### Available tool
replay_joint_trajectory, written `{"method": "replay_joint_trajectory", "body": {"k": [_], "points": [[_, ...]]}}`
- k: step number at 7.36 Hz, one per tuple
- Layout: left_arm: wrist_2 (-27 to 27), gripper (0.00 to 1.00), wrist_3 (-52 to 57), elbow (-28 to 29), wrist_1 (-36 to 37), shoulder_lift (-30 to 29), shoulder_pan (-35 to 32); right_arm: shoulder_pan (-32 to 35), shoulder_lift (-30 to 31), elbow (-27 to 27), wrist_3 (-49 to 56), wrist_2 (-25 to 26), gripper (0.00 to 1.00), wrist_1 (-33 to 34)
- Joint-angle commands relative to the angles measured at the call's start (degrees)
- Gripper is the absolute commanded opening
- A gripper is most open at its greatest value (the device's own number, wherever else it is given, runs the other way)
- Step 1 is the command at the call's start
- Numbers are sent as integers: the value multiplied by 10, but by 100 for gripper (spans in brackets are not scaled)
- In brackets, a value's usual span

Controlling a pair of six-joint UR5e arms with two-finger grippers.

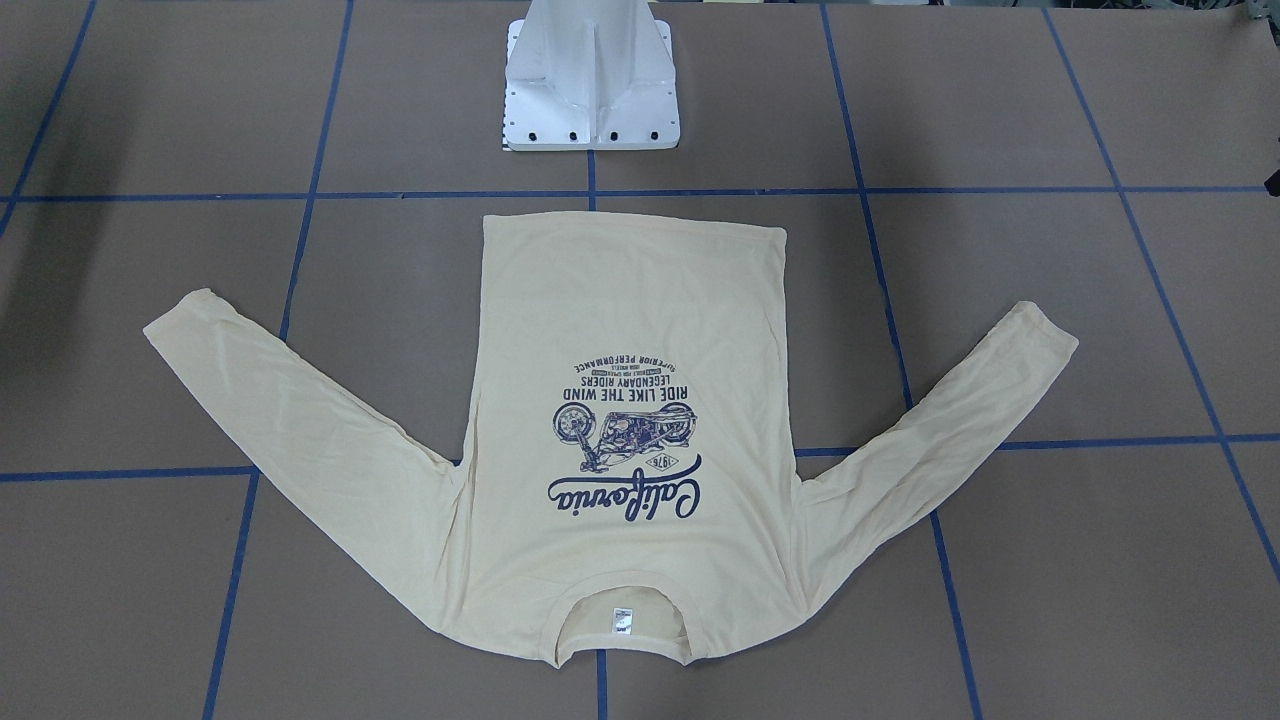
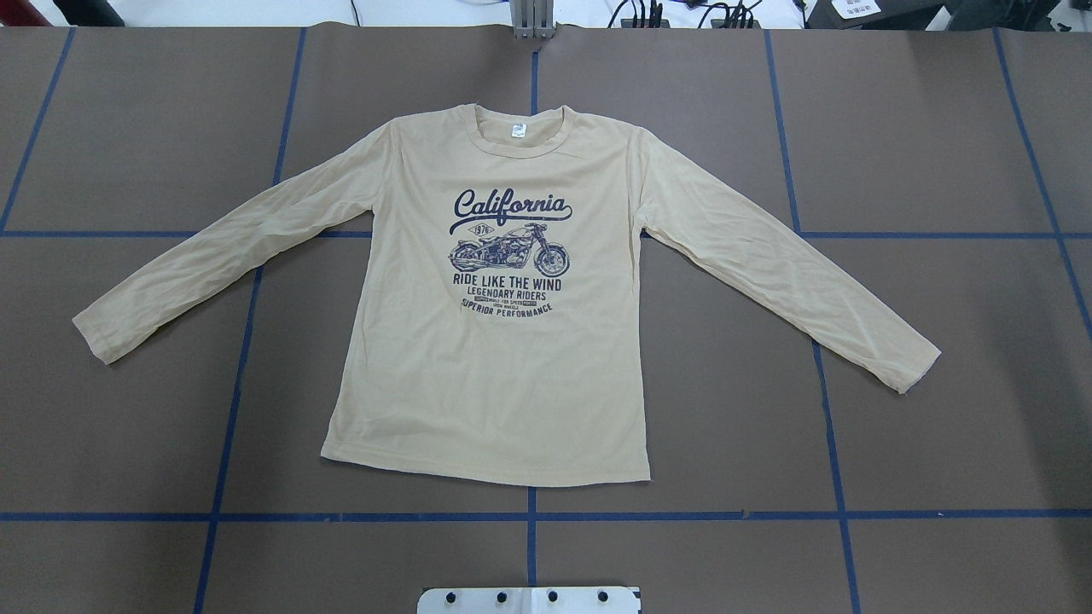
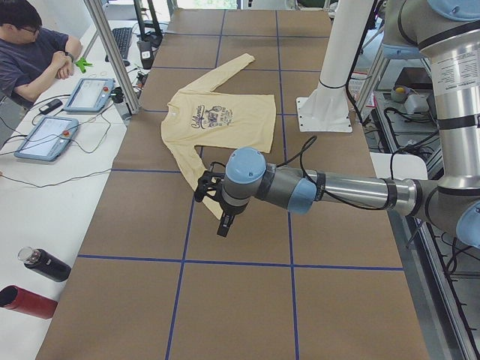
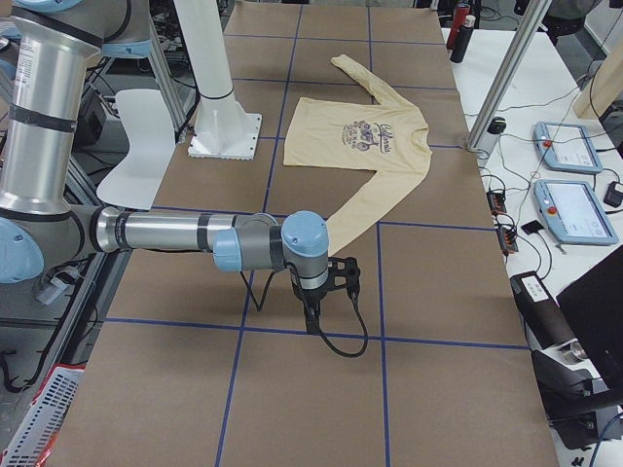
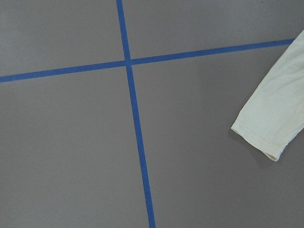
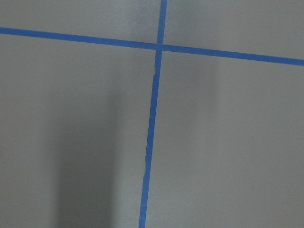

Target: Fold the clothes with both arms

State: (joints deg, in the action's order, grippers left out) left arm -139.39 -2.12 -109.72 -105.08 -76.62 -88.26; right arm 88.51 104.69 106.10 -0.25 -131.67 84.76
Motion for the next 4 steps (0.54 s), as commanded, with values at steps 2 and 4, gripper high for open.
{"method": "replay_joint_trajectory", "body": {"k": [2, 4], "points": [[3, 100, -7, -33, -8, -27, -1, 0, -27, 22, 0, -3, 100, -2], [71, 100, -11, -33, -10, -86, -1, 1, -53, 70, 0, 1, 100, -2]]}}
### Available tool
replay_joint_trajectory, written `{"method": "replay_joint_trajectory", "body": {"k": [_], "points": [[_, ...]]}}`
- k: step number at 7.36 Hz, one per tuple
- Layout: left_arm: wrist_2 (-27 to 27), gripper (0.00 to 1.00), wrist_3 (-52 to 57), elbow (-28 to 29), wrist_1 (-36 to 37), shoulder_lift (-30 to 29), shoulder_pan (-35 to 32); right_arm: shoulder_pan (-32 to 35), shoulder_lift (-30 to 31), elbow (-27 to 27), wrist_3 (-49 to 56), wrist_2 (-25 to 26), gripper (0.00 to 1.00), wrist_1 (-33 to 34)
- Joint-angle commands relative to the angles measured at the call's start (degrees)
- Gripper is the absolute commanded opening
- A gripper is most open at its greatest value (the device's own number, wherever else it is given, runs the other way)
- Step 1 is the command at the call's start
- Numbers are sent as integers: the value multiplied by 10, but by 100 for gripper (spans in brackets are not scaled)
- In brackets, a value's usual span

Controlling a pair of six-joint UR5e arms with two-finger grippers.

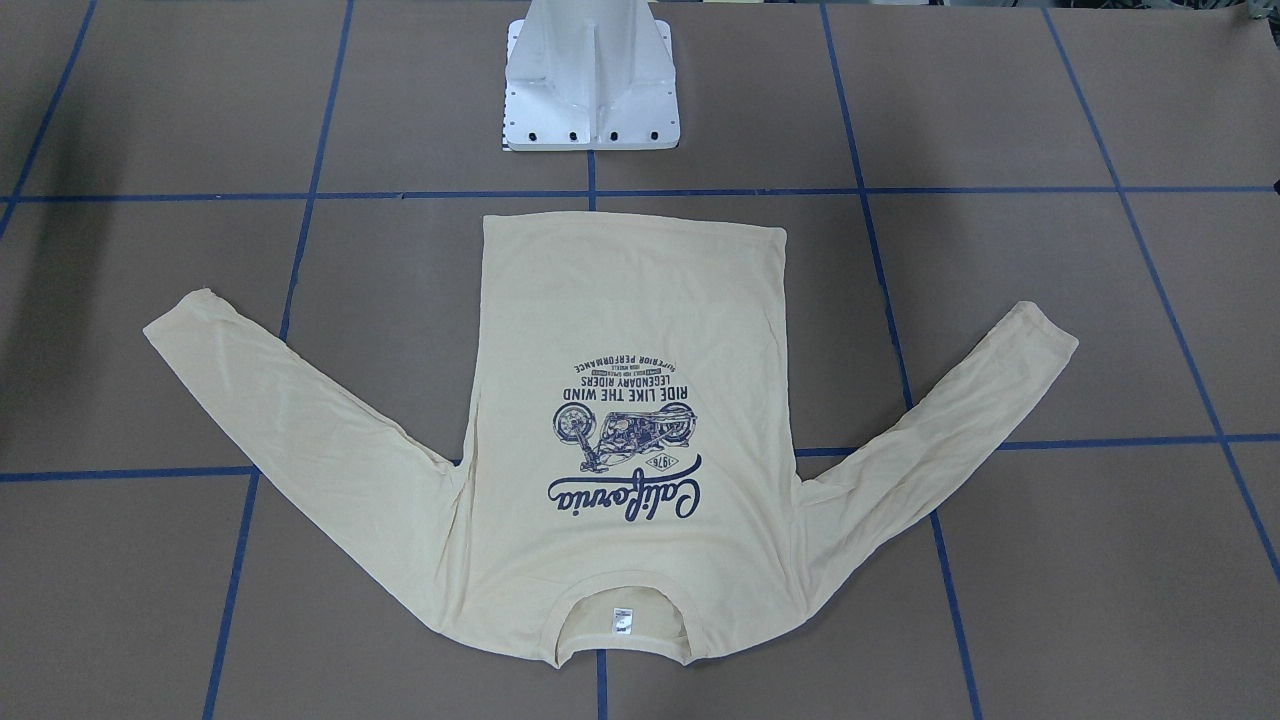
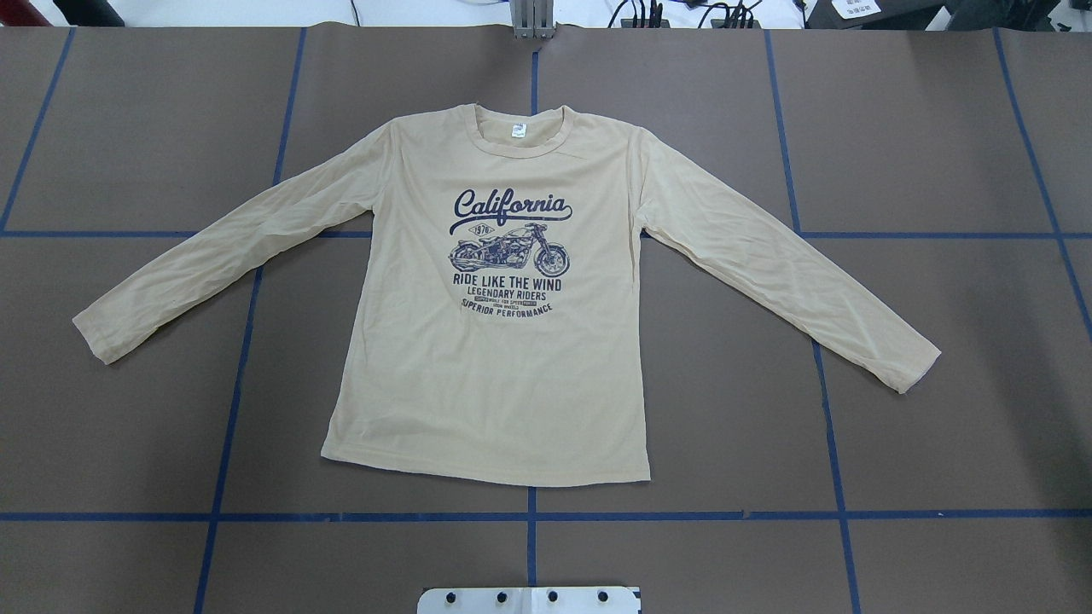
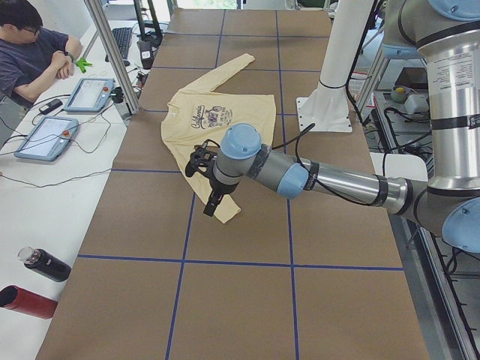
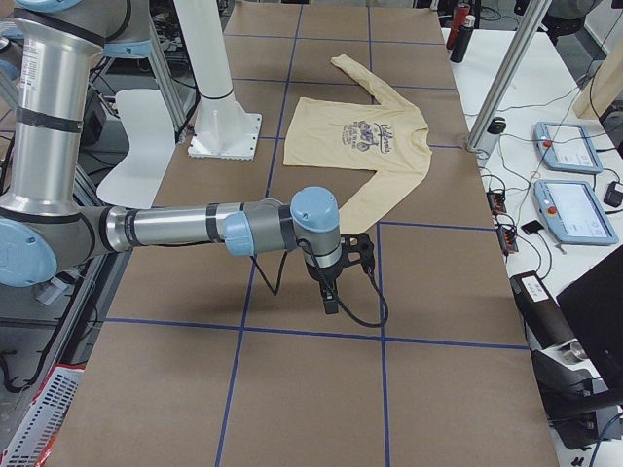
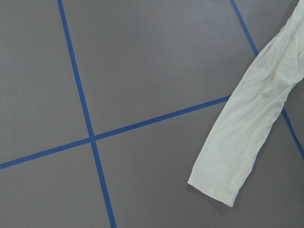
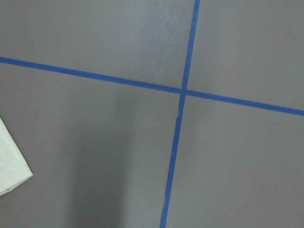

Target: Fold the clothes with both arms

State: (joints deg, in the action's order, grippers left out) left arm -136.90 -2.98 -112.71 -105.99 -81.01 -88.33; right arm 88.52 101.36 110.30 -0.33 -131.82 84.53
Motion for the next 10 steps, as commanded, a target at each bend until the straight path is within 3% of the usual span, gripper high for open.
{"method": "replay_joint_trajectory", "body": {"k": [1, 2, 5, 6, 8, 10], "points": [[84, 100, -4, -1, -10, -84, 0, 1, -47, 25, -2, -2, 100, 1], [113, 100, -8, 6, -46, -93, 1, 1, -54, 27, -3, -7, 100, 1], [110, 100, -32, 22, -96, -115, 2, 1, -53, 37, -59, -18, 100, -28], [110, 100, -34, 22, -105, -114, 3, -3, -52, 27, -92, -26, 100, -86], [110, 100, -32, 24, -105, -108, 24, -67, -23, 29, -269, -44, 99, -196], [110, 100, -31, 25, -105, -104, 30, -172, 45, 28, -437, 50, 99, -355]]}}
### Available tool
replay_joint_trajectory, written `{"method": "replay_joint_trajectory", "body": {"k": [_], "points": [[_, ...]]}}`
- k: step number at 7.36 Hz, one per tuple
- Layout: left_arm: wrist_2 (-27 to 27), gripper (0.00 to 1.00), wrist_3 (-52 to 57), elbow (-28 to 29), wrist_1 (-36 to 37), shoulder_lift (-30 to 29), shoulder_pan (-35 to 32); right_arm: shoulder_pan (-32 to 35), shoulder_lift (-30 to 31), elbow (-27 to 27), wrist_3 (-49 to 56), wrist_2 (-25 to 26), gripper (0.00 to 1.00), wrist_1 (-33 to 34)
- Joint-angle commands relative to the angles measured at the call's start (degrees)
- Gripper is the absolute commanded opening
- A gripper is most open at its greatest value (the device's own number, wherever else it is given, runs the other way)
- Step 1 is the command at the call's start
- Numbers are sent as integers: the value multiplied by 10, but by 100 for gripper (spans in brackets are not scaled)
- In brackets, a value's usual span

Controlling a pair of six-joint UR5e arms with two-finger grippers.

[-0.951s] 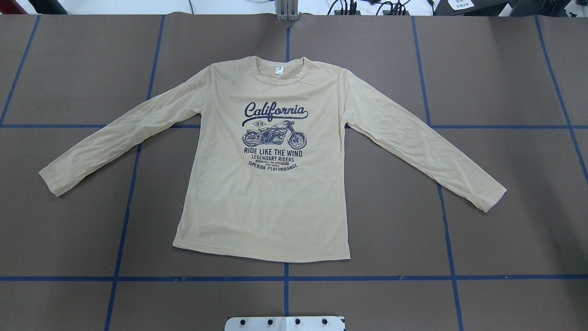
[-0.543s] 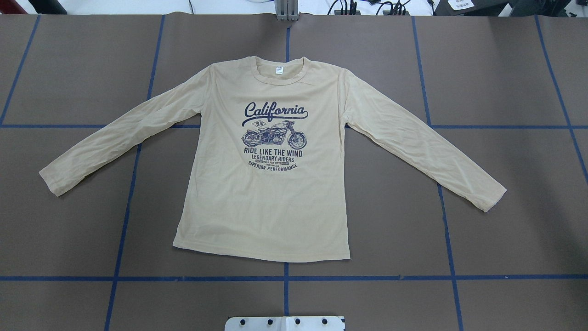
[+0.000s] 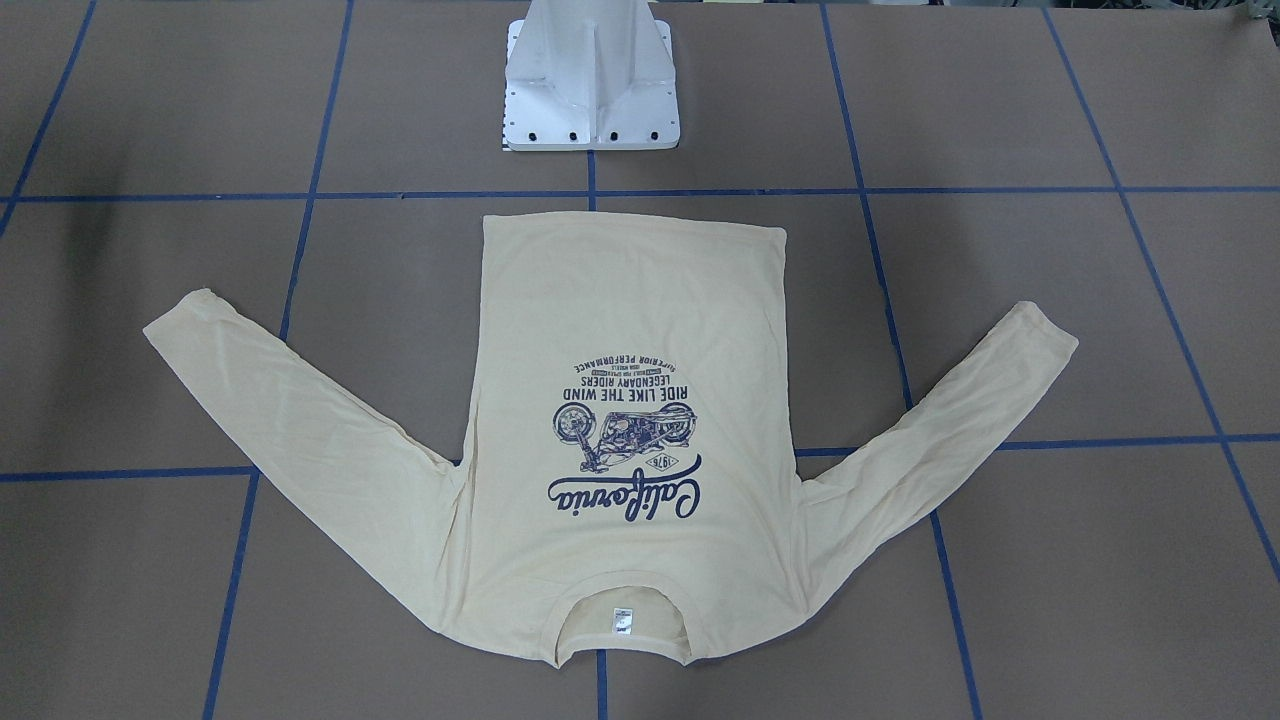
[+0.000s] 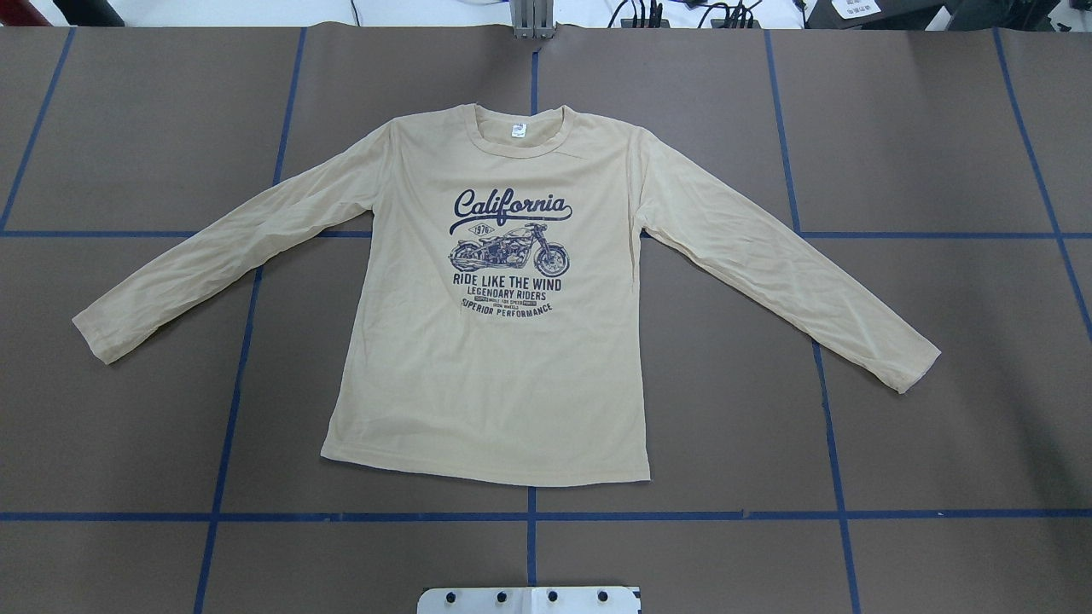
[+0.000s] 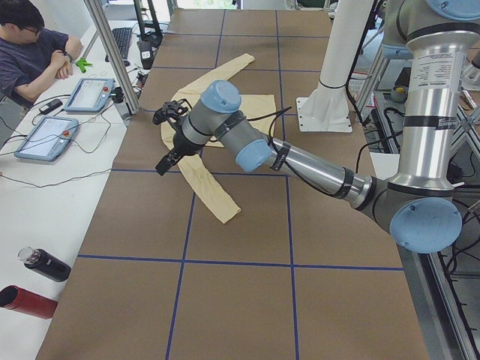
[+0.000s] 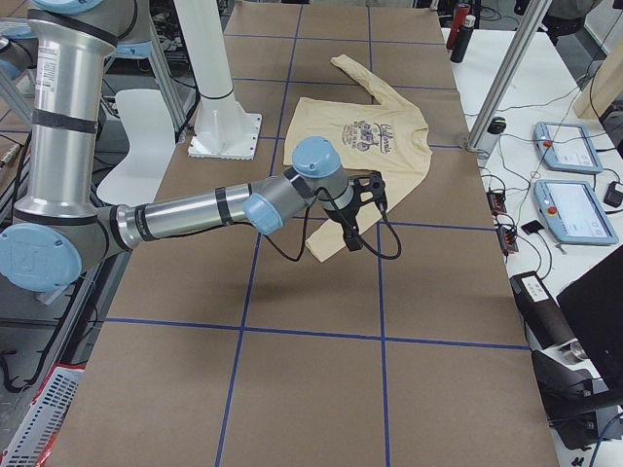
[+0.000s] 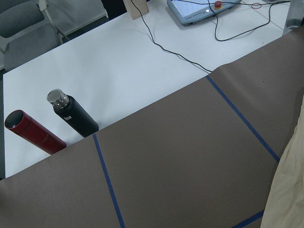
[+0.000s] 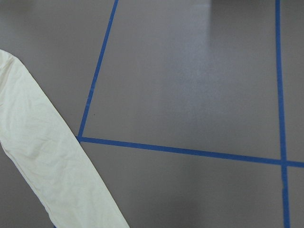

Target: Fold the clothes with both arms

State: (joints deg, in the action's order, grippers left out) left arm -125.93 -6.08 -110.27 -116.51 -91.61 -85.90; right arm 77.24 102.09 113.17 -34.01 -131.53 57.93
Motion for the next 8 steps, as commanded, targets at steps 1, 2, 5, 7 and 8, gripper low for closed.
{"method": "replay_joint_trajectory", "body": {"k": [1, 2, 5, 7, 8], "points": [[0, 100, 0, 1, 0, 3, 10, -111, 53, -1, -140, 102, 99, -106], [0, 100, 0, 1, 0, 4, 11, -183, 55, -1, -192, 183, 99, -106], [0, 100, 0, 0, -2, 5, 18, -412, 57, -19, -357, 423, 96, -133], [0, 100, 0, 1, -8, 6, 18, -438, 54, -102, -358, 452, 76, -246], [0, 100, 0, 1, -8, 6, 18, -438, 54, -121, -357, 448, 73, -277]]}}
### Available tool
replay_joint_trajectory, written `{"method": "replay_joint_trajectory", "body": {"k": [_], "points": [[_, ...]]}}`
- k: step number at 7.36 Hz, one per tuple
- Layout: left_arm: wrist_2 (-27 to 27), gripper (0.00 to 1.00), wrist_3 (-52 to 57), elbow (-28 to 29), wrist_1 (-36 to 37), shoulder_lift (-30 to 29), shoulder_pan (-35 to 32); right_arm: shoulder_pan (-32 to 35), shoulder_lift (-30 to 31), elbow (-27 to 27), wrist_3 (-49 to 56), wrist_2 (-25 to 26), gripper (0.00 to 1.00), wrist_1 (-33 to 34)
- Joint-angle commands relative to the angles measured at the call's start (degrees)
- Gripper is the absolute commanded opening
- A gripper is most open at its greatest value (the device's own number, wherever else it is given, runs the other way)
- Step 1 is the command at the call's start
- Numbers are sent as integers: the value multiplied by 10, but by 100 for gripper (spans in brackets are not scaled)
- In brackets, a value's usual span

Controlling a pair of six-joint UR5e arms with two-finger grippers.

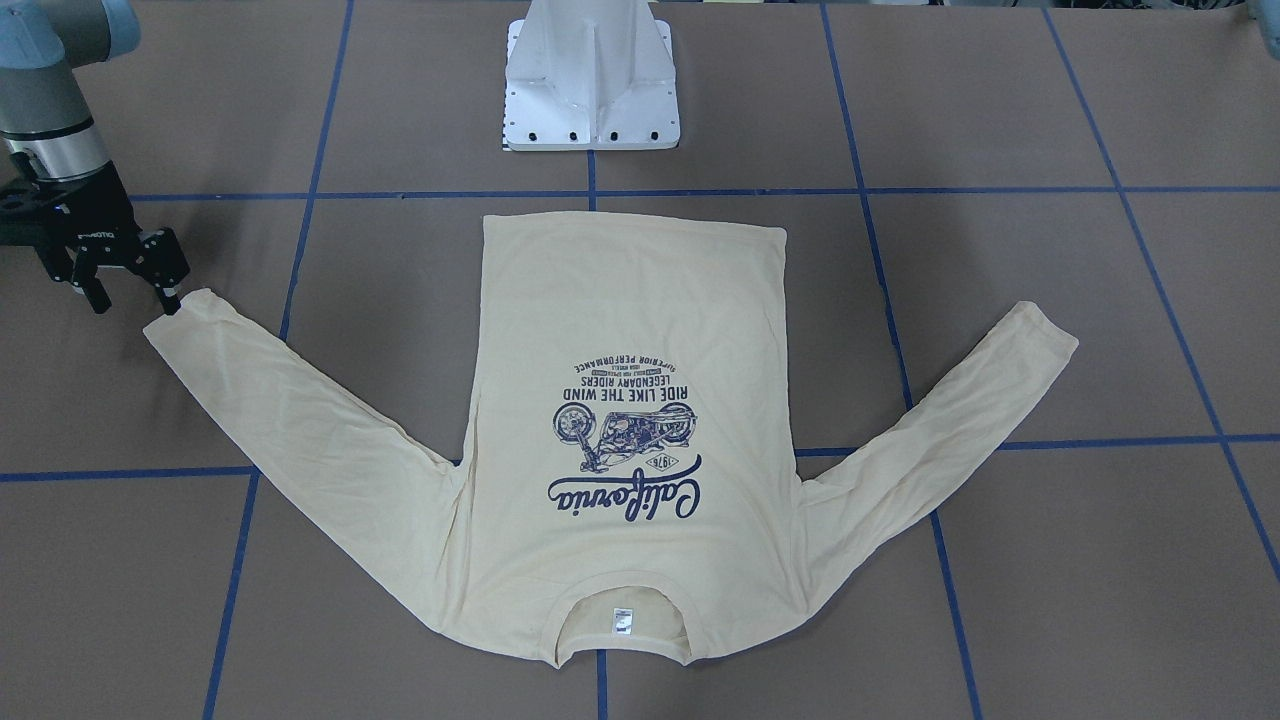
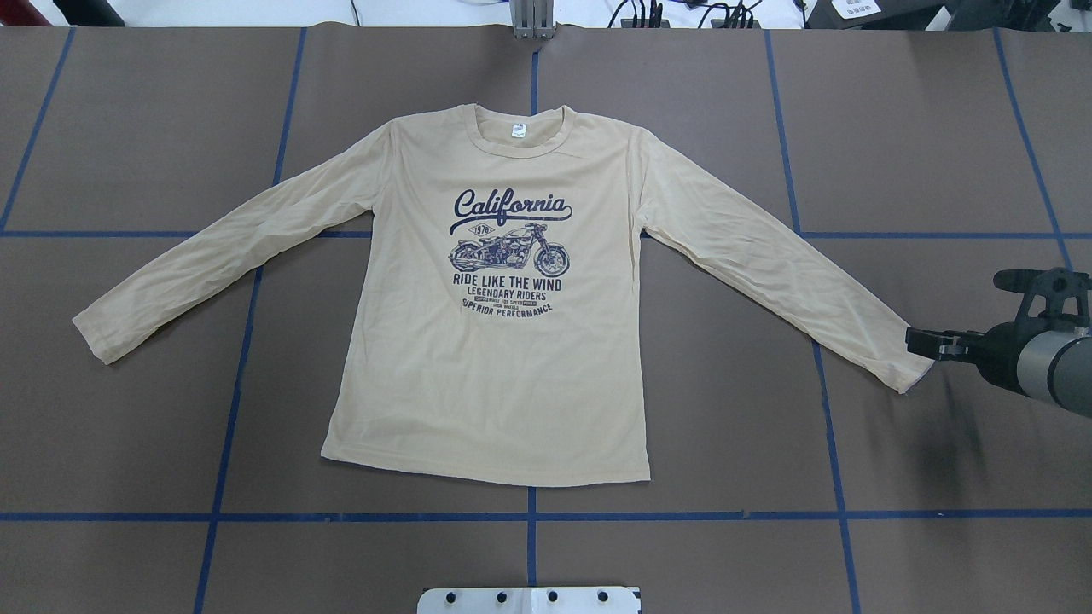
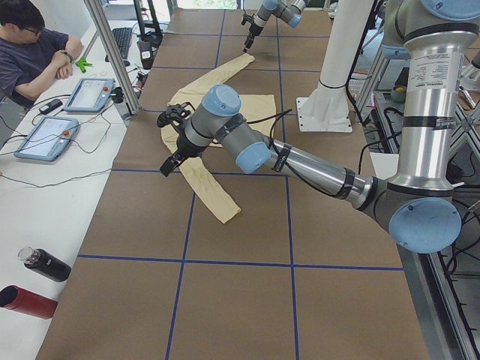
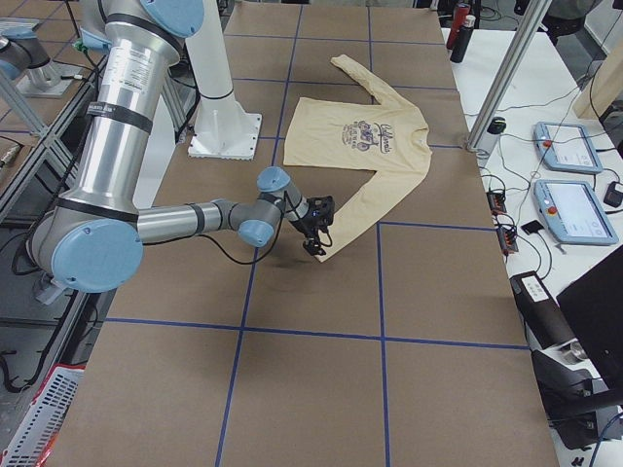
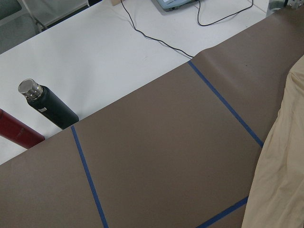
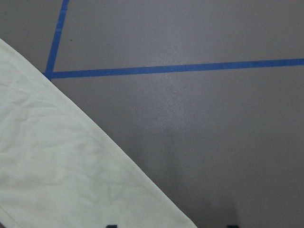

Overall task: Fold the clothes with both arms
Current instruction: 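Lower the right gripper onto the sleeve cuff nearest it and grasp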

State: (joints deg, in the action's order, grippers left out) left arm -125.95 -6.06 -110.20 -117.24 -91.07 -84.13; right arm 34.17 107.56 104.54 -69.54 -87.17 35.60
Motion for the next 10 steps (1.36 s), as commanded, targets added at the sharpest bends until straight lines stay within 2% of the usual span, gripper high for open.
{"method": "replay_joint_trajectory", "body": {"k": [1, 2, 5, 10], "points": [[0, 100, -1, 0, -1, 0, 0, -6, 1, -32, -2, 4, 68, -55], [0, 100, 0, 0, -2, 0, 0, -7, 1, -36, -2, 4, 62, -55], [0, 100, 0, -1, -2, 1, 0, -9, -2, -48, -2, 10, 55, -54], [0, 100, -1, 0, -17, 11, 0, -13, -6, -50, -2, 11, 50, -54]]}}
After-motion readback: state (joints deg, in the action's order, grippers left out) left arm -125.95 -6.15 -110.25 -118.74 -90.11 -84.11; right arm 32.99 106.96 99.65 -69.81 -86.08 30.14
